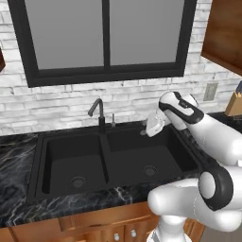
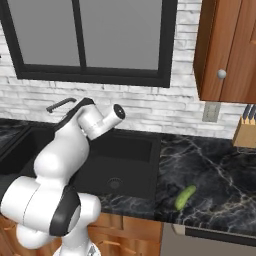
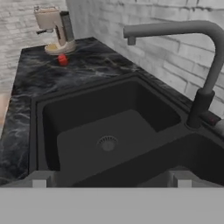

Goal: Turn on the sink faucet. Then move the cucumber from the counter to the sink. Turn off the sink. Move the vegetable from the sink to the pot next to the stove. Finally move the pot to the rear left burner.

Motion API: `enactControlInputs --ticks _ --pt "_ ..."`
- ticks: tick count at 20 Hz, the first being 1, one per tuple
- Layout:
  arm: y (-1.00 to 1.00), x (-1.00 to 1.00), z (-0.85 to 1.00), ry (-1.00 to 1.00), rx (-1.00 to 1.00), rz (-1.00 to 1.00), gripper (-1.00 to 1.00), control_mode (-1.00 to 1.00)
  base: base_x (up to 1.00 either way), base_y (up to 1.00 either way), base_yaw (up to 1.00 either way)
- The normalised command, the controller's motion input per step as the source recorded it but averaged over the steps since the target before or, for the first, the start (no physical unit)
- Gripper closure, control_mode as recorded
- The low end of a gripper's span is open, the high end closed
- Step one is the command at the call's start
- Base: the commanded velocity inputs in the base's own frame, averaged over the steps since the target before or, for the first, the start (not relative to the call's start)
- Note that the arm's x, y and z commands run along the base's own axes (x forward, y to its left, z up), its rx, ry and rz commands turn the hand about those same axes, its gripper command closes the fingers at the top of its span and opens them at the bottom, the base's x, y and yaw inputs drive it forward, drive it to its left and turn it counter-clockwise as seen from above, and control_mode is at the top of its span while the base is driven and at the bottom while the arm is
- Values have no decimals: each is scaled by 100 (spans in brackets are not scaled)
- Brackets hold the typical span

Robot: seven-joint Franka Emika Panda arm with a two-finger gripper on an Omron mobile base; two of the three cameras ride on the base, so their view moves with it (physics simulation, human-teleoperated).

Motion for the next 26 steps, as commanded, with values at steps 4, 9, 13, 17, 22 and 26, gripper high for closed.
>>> enactControlInputs --ticks 4,9,13,17,22,26 --pt "10 35 -13 0 3 3 -100 -100 0 0 0" --pt "23 38 -23 -6 7 0 -100 -100 0 0 0" --pt "24 28 -24 -12 3 0 -100 -100 0 0 0" --pt "18 45 -12 -4 0 0 -100 -100 0 0 0" --pt "7 54 -18 0 0 0 -100 -100 0 0 0" --pt "0 49 -19 0 0 0 -100 -100 0 0 0"
